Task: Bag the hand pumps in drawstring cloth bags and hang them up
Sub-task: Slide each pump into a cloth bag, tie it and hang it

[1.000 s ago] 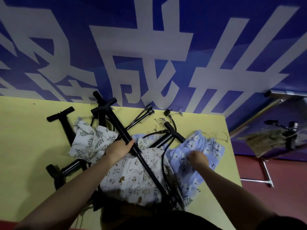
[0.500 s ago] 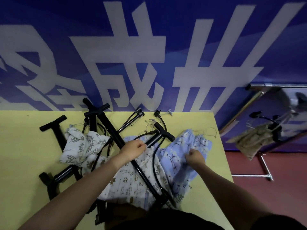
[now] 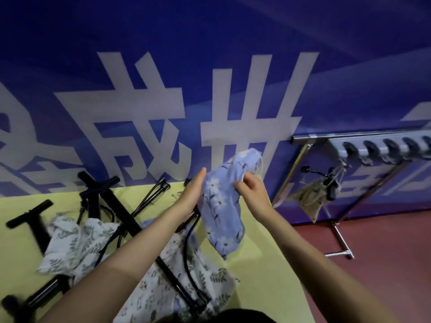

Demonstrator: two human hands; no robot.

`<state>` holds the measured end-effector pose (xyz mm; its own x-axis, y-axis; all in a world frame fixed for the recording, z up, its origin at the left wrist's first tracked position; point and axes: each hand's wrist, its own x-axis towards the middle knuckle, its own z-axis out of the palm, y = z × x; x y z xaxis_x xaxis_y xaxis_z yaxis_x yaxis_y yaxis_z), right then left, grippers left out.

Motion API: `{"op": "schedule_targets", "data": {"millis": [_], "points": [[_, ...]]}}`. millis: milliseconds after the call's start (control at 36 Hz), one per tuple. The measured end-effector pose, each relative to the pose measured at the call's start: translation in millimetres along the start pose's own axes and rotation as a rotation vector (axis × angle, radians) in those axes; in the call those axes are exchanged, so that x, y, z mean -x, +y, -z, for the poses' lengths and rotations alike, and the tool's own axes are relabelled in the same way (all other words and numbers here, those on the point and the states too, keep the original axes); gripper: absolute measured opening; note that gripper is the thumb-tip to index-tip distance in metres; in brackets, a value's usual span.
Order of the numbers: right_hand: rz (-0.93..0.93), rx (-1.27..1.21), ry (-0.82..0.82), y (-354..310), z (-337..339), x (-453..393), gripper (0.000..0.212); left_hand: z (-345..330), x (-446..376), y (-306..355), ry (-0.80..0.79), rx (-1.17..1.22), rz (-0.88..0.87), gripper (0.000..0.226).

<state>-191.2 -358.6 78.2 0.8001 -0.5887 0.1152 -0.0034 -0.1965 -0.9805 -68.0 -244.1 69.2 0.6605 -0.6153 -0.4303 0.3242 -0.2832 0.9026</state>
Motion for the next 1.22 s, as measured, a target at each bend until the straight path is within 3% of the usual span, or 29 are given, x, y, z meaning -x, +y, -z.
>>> {"op": "schedule_targets", "data": {"millis": [83,139,194,278,333,417,500,611,750,833,944,1056,1139,1222], "points": [[0.088,0.112,-0.088,-10.5,-1.2,6.5,0.019,2.4,2.6,19.8,-0.042,0.128,-0.062,0.058],[0.227,0.24,-0.15,-9.0,-1.7,6.7,0.029,8.5,7.4,28.8,-0.04,0.102,-0.114,0.059],[0.336,0.339,-0.223,-6.8,-4.6,4.9,0.022,15.1,15.3,36.0,-0.053,0.036,-0.155,0.063],[0.399,0.37,-0.309,-3.0,-12.9,4.9,0.016,21.0,24.3,38.5,-0.076,0.031,-0.208,0.042],[0.285,0.224,-0.316,-0.4,-20.9,7.1,0.017,23.4,29.5,37.4,-0.026,0.027,-0.246,0.024],[-0.068,-0.211,-0.176,-7.6,-32.2,7.3,0.027,26.8,41.0,35.0,0.018,-0.016,-0.273,0.024],[-0.305,-0.319,-0.063,-10.4,-37.7,-1.6,0.04,30.4,53.2,33.1,0.006,-0.067,-0.295,0.024],[-0.24,-0.166,-0.127,-16.5,-41.5,-2.5,0.052,36.1,63.6,31.6,-0.042,-0.096,-0.348,0.025],[-0.155,-0.119,-0.232,-28.6,-40.2,-1.9,0.027,49.1,69.3,36.0,0.024,-0.129,-0.398,0.02],[-0.131,-0.121,-0.278,-34.3,-38.4,0.8,0.042,59.9,67.9,38.0,0.08,-0.147,-0.438,0.018],[-0.114,-0.168,-0.308,-37.4,-36.0,7.1,0.031,72.8,69.2,39.9,0.121,-0.075,-0.468,0.018],[-0.143,-0.086,-0.193,-36.3,-39.0,7.1,0.007,82.2,71.9,41.4,0.099,0.083,-0.443,0.023],[-0.125,0.005,-0.033,-37.3,-39.4,3.2,0.031,81.9,74.1,44.0,0.07,0.13,-0.441,0.022],[-0.024,0.055,-0.064,-51.4,-42.8,0.3,0.027,79.8,76.3,46.9,0.043,0.18,-0.448,0.036]]}}
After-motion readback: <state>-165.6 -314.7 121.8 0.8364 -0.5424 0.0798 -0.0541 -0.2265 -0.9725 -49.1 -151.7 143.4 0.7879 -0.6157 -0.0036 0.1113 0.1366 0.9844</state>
